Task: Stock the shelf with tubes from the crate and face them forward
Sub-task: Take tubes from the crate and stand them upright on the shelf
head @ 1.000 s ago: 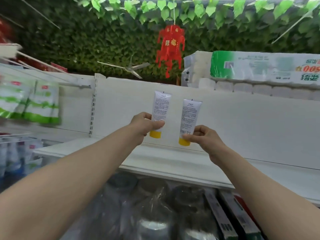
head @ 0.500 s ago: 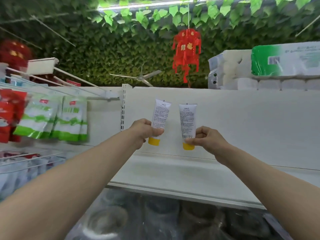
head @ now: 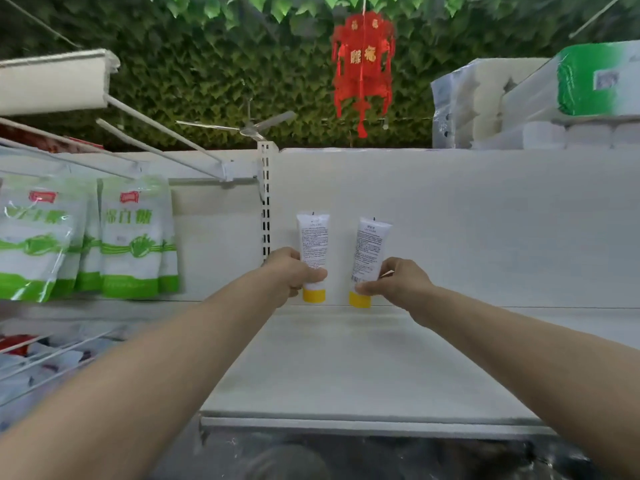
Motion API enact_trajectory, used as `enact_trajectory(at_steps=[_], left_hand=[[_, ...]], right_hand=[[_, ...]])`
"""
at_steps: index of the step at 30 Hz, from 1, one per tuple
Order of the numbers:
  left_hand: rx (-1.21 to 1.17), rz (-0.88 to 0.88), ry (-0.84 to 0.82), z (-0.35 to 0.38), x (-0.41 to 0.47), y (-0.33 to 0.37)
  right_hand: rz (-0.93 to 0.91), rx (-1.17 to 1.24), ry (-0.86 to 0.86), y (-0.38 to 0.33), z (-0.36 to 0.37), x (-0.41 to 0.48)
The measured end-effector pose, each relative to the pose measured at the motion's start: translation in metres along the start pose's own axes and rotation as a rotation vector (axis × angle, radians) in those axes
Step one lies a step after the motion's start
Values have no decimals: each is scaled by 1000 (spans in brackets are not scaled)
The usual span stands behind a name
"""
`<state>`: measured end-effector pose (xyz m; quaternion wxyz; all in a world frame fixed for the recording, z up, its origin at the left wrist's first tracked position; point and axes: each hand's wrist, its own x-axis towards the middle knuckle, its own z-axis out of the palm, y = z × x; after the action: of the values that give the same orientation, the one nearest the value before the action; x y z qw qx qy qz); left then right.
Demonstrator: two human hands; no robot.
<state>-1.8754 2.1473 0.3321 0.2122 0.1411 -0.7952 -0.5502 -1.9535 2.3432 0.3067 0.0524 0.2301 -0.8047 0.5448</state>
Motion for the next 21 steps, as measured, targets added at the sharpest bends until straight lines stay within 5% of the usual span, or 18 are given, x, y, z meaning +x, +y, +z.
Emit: enact_trajectory(at_steps=[21], left_hand=[[310,-26,165,-12,40,-54]], right_hand=[[112,-135,3,24,68,39]])
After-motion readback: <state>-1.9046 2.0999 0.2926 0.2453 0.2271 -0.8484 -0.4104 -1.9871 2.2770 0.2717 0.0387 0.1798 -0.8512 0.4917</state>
